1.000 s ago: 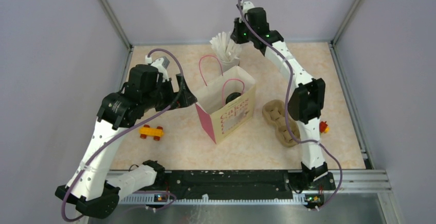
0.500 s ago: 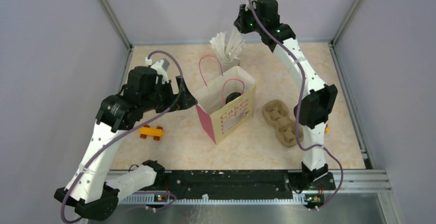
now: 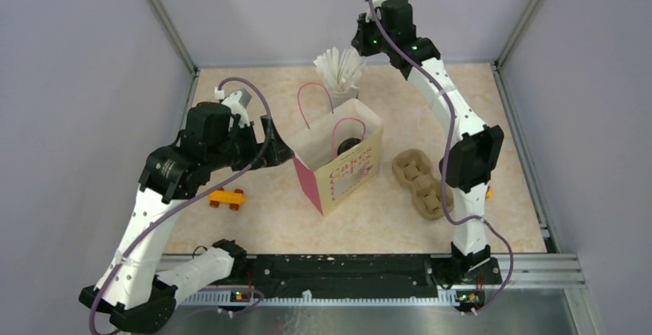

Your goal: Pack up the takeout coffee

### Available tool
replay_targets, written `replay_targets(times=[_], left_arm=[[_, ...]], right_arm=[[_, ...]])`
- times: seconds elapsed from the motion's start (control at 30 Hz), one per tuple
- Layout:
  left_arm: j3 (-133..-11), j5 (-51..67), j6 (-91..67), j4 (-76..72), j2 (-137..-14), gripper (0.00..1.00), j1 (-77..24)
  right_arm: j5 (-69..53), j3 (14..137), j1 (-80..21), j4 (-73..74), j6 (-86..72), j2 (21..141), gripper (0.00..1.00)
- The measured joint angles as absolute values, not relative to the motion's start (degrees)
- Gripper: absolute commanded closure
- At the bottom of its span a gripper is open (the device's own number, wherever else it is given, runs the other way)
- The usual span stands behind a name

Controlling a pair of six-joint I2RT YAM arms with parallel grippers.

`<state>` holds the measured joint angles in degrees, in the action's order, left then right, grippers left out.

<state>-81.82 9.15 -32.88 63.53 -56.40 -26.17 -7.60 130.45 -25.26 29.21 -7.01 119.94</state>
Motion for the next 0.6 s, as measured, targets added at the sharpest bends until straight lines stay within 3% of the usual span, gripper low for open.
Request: replay_targets(times=[0.33,0.6], left_arm=[[-81.82,8.75,-32.64,63.51,-55.29,0.01,-26.17],[-81.84,7.60,-30.24,63.51,-56.12,0.01,-26.17]], right_arm=[[-7.11,133.45,-25.26,31.79,-7.07,118.32,1.00],[-5.61,133.40,-25.26,33.80,-7.79,104.81,1.00]])
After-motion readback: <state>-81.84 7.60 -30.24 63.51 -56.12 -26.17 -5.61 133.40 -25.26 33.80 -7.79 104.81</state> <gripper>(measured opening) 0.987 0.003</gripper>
